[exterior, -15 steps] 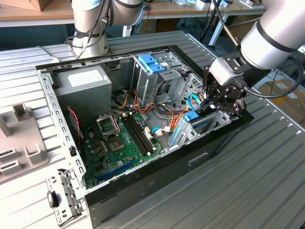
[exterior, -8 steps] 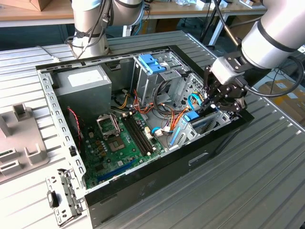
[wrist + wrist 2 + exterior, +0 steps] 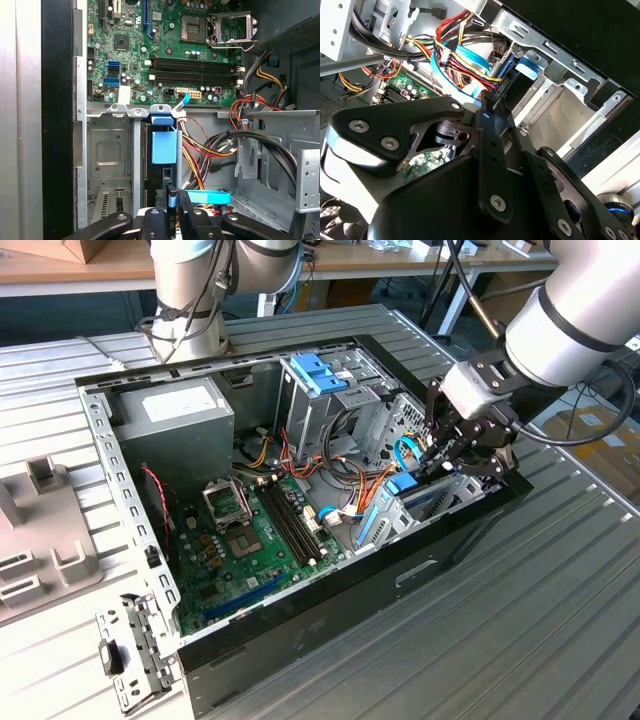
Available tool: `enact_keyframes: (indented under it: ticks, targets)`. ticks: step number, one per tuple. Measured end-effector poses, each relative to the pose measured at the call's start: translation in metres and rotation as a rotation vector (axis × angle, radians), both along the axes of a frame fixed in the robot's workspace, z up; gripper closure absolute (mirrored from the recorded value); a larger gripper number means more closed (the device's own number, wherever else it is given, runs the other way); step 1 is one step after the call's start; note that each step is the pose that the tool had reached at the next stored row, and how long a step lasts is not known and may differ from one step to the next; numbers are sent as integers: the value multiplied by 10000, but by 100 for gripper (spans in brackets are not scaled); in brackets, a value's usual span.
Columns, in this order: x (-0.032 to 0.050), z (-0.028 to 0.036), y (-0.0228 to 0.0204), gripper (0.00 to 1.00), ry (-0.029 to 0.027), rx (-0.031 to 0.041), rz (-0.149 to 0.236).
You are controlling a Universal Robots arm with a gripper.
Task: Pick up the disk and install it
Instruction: 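Insert the second disk wire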
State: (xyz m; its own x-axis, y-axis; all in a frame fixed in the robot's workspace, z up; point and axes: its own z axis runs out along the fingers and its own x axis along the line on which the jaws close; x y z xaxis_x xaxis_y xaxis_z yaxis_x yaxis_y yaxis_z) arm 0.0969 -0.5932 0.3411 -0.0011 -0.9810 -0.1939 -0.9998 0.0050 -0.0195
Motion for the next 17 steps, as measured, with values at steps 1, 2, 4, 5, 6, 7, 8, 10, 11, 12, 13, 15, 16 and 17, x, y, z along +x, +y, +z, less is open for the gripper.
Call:
enact_keyframes:
  ticks: [1,2,4,5,6,7,8,10,11,12,13,15,16,17]
  targets:
    - [0,4,0,76,0,3,0]
    - [0,39,0,76,0,11,0]
    - [0,88,0,76,0,42,0]
    - [0,99,0,76,0,71,-1]
    - [0,99,5,77,0,86,1]
    - [0,99,6,77,0,94,1]
    - [0,99,7,77,0,98,1]
    - [0,100,8,89,0,108,1]
    - [0,99,8,89,0,110,1]
    - [0,85,4,89,5,113,1]
    - [0,70,1,89,17,112,1]
    - [0,56,0,89,25,111,0]
    - [0,48,-1,89,30,110,1]
    - [0,40,-1,89,34,111,1]
